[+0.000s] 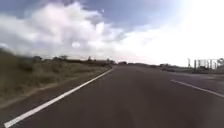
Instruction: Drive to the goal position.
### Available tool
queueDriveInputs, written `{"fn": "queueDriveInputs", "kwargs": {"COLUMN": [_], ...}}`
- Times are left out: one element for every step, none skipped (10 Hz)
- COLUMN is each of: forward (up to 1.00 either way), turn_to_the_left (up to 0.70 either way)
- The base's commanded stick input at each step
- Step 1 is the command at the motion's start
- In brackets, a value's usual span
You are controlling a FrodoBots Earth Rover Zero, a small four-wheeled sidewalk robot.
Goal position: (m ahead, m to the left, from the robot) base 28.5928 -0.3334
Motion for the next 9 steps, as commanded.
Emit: {"fn": "queueDriveInputs", "kwargs": {"forward": [1.00, 1.00, 1.00, 1.00, 1.00, 1.00, 1.00, 1.00, 1.00], "turn_to_the_left": [0.00, 0.00, 0.00, 0.00, 0.00, 0.00, -0.15, -0.34, -0.40]}}
